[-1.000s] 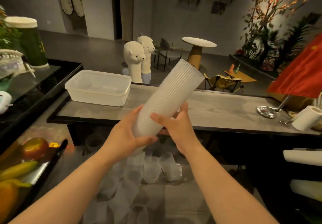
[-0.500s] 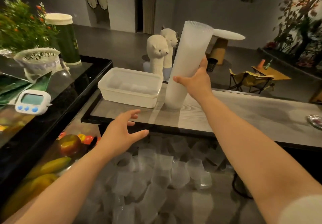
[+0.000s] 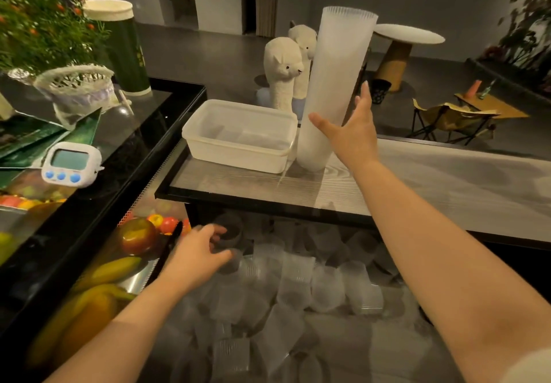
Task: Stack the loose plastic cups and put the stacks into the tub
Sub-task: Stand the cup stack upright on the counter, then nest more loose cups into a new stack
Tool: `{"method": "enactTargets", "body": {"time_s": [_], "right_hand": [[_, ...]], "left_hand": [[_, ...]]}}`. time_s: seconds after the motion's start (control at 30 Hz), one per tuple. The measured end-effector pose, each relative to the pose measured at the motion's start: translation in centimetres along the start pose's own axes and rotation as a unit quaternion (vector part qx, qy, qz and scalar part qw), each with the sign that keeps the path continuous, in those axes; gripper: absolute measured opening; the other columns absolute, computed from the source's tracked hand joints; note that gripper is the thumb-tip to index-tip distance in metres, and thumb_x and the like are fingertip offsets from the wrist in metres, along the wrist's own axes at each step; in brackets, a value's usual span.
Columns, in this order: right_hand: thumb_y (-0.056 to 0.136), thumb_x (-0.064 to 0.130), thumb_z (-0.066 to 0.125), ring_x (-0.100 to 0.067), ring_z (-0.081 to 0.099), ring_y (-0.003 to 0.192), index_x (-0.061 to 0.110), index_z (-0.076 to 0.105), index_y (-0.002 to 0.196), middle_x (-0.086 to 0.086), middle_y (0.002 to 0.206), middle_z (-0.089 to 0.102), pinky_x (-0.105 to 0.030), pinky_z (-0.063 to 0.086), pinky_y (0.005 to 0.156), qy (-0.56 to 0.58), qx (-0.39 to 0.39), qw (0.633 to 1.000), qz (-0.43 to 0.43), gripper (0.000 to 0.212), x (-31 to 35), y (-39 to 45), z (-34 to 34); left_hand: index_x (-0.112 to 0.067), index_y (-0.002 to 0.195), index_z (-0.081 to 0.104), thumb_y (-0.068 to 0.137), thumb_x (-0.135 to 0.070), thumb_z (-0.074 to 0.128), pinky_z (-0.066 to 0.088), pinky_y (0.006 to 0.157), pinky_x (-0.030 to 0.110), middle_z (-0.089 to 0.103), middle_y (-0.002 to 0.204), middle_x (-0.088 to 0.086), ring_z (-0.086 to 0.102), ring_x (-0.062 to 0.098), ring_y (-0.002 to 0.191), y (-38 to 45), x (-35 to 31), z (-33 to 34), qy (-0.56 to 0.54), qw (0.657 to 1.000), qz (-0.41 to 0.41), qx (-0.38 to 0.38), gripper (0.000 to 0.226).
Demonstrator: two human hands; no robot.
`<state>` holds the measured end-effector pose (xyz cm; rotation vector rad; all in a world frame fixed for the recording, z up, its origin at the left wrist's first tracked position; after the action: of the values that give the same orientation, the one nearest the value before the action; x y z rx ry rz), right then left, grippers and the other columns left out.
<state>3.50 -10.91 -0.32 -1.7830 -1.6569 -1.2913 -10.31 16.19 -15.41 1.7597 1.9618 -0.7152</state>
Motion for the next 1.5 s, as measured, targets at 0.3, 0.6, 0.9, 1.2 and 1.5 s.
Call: {"method": "enactTargets", "body": {"time_s": [0.3, 0.6, 0.9, 1.2, 1.5], "right_hand": [[0.089, 0.014, 0.064, -0.010, 0.055, 0.077, 0.026, 0.054, 0.112, 0.005, 0.093, 0.056, -0.029, 0.053, 0.070, 0.078, -0.135, 0.986, -0.066, 0.028, -4.8, -15.2, 0.5], [0.089, 0.042, 0.059, -0.013, 0.061, 0.105, 0.030, 0.065, 0.114, 0.009, 0.112, 0.067, -0.028, 0.048, 0.085, -0.208, 0.330, 0.915, 0.103, 0.029, -12.0, -25.3, 4.8], [0.090, 0.027, 0.054, -0.027, 0.060, 0.105, 0.020, 0.063, 0.107, -0.007, 0.109, 0.065, -0.028, 0.046, 0.083, -0.274, 0.409, 0.861, 0.128, 0.021, -13.1, -27.9, 6.9], [0.089, 0.052, 0.057, -0.009, 0.063, 0.081, 0.028, 0.066, 0.085, 0.008, 0.082, 0.068, -0.034, 0.053, 0.073, -0.200, 0.275, 0.927, 0.157, 0.026, -12.8, -28.1, 5.0], [0.094, 0.021, 0.061, -0.016, 0.057, 0.060, 0.011, 0.066, 0.086, -0.002, 0.066, 0.062, -0.028, 0.051, 0.060, 0.249, 0.145, 0.929, 0.231, 0.014, -7.0, -27.7, 3.0]], "left_hand": [[-0.038, 0.145, 0.035, 0.073, -0.062, 0.069, 0.042, 0.104, 0.039, 0.035, 0.141, 0.000, 0.041, 0.024, 0.131, -3.5, 2.3, 5.5, 0.300, 0.938, 0.057, 0.164, 0.083], [-0.032, 0.150, 0.025, 0.085, -0.045, 0.057, 0.025, 0.108, 0.054, 0.032, 0.144, 0.006, 0.032, 0.030, 0.134, -3.7, 1.9, 7.8, 0.414, 0.884, 0.098, 0.194, 0.074], [-0.031, 0.127, 0.056, 0.059, -0.063, 0.061, 0.044, 0.086, 0.049, 0.066, 0.111, 0.000, 0.060, 0.026, 0.103, -5.6, 2.9, 6.1, 0.350, 0.923, 0.132, 0.092, 0.076], [-0.025, 0.137, 0.047, 0.068, -0.077, 0.063, 0.046, 0.091, 0.046, 0.065, 0.119, -0.002, 0.062, 0.022, 0.111, -7.9, 3.2, 3.1, 0.314, 0.945, 0.095, 0.015, 0.088], [-0.039, 0.149, 0.019, 0.065, -0.058, 0.083, 0.041, 0.110, 0.036, 0.036, 0.151, -0.012, 0.039, 0.011, 0.137, -9.7, 2.3, 2.3, -0.033, 0.994, 0.035, 0.098, 0.107]]}}
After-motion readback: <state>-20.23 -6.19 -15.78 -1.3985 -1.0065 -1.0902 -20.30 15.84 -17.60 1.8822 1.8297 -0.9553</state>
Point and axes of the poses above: each hand's wrist, its own y-axis towards the middle knuckle, its own z-axis out of the palm, x = y × z, the point moved 1 cm from there along y, towards the middle knuckle
